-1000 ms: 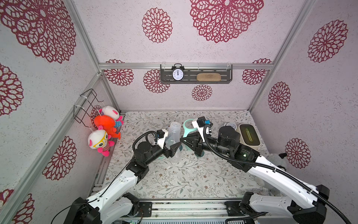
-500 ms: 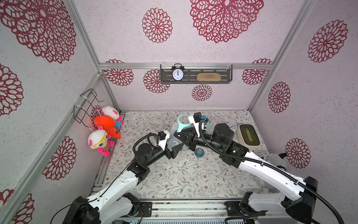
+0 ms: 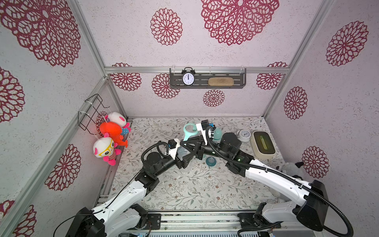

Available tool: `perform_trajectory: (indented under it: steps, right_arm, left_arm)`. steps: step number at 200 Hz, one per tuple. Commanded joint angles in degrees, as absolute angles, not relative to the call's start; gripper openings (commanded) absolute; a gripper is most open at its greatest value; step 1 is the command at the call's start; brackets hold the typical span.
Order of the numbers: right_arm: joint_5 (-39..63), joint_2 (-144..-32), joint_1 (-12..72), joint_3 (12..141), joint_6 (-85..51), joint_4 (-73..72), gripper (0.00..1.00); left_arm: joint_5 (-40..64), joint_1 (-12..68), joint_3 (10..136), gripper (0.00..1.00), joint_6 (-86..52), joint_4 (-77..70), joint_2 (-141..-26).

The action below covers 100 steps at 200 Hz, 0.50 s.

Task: Assemble the baby bottles
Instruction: Put on the handle of the baby bottle.

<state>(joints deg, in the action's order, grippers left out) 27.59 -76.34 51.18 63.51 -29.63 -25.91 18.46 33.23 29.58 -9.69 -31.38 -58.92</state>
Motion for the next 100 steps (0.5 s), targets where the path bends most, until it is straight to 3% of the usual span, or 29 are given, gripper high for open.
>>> perform_trajectory:
  steps: [1,100]
  right_arm:
    - [29.44,-75.59,50.87,63.13,-31.89,-31.55,0.00]
    - [31.32,-76.03,50.91,60.07,-33.36,-34.10,0.00]
  left_arm:
    - [17.47,33.63,30.25,0.00,-8.44,-34.50,-58.29]
    - [16.65,33.66,30.69,0.00,-8.27,-35.56,-59.21]
